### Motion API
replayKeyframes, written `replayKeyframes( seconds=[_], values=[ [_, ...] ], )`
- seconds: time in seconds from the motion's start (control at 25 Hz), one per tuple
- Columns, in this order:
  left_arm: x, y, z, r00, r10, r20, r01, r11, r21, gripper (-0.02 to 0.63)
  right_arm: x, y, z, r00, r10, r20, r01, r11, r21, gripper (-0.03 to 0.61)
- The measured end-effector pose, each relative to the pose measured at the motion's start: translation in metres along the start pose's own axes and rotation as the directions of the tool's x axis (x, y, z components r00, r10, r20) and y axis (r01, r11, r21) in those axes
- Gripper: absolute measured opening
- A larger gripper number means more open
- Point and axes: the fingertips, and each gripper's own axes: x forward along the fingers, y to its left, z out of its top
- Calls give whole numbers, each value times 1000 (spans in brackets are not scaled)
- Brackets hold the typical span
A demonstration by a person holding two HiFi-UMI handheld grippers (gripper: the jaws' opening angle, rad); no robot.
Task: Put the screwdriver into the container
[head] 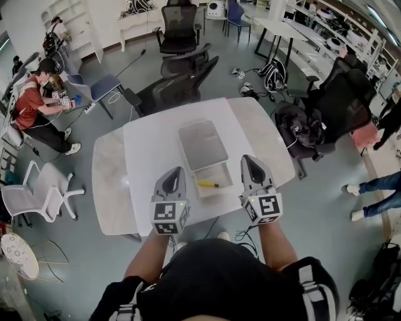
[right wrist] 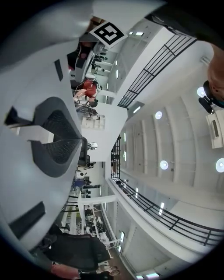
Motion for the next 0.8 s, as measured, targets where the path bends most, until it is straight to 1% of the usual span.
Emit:
replayKeyframes(
  seconds=[0.16, 0.32, 0.44, 0.64, 0.8],
  values=[
    [2, -5, 0, 1000, -16, 0, 16, 1000, 3, 6, -8, 2, 3, 1000, 9, 12, -10, 1000, 22, 12],
    [3, -10, 0, 999, -35, -10, 35, 999, 6, 6, -11, 7, 13, 999, 27, 34, -27, 1000, 9, 12],
    [3, -11, -2, 999, -40, -12, 40, 999, 8, 6, -11, 7, 12, 999, 22, 30, -22, 1000, 15, 12],
    [0, -8, 0, 1000, -28, -1, 28, 1000, 10, 6, -11, 8, 9, 1000, 21, 24, -22, 999, 32, 12],
    [-3, -7, 3, 1000, -10, 11, 10, 1000, 11, 6, -12, 5, 4, 1000, 22, 15, -23, 996, 84, 12]
  ],
)
